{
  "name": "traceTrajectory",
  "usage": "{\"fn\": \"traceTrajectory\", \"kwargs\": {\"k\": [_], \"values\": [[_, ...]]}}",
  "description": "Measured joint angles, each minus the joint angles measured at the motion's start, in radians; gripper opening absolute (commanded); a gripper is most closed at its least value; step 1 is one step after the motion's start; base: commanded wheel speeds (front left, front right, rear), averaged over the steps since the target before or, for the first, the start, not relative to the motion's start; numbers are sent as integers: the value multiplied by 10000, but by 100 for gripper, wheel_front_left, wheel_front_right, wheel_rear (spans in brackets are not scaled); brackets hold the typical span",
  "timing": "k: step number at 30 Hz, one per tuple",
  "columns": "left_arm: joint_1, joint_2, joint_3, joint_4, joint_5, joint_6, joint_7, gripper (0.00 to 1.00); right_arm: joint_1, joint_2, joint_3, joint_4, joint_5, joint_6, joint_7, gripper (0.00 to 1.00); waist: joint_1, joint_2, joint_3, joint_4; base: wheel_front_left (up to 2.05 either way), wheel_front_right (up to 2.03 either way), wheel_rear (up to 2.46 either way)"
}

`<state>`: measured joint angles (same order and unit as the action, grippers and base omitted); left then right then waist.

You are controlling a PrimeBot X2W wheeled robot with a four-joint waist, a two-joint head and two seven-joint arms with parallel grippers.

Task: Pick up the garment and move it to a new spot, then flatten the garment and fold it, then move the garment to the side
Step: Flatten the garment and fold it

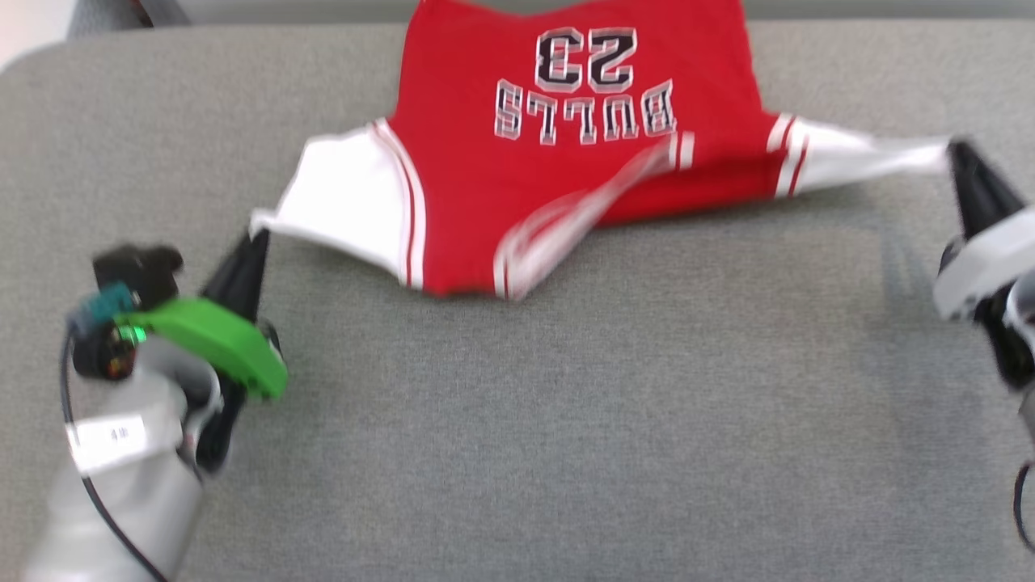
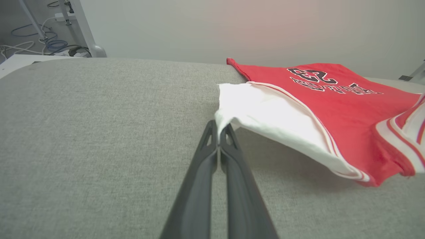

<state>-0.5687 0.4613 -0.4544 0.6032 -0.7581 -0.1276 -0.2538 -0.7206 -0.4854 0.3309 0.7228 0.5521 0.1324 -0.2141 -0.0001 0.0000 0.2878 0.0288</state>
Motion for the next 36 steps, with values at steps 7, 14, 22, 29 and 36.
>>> {"fn": "traceTrajectory", "kwargs": {"k": [7, 14, 22, 29, 36], "values": [[1709, -44, -401, -230, -184, 127, 351, 0, 1860, -359, 408, -470, 552, 0, 399, 0, 0, 0, -1048, -103, 0, 0, 0], [2508, 94, -483, -476, -330, 318, 516, 0, 3099, -800, 512, -761, 917, 2, 848, 0, 0, 0, -1814, -168, 0, 0, 0], [3799, 384, -529, -1131, -721, 366, 907, 0, 4464, -1304, 537, -1499, 1496, 2, 1983, 0, 0, 0, -2594, -172, 0, 0, 0], [5349, 849, -558, -2337, -1275, 633, 1622, 0, 5811, -1597, 311, -2564, 2086, 2, 3032, 0, -1, 0, -3248, -193, 0, 0, 0], [6462, 1513, -447, -3664, -1820, 1062, 2408, 0, 7205, -1848, -186, -3737, 2583, 0, 4140, 0, 0, 0, -3385, -153, 0, 0, 0]]}}
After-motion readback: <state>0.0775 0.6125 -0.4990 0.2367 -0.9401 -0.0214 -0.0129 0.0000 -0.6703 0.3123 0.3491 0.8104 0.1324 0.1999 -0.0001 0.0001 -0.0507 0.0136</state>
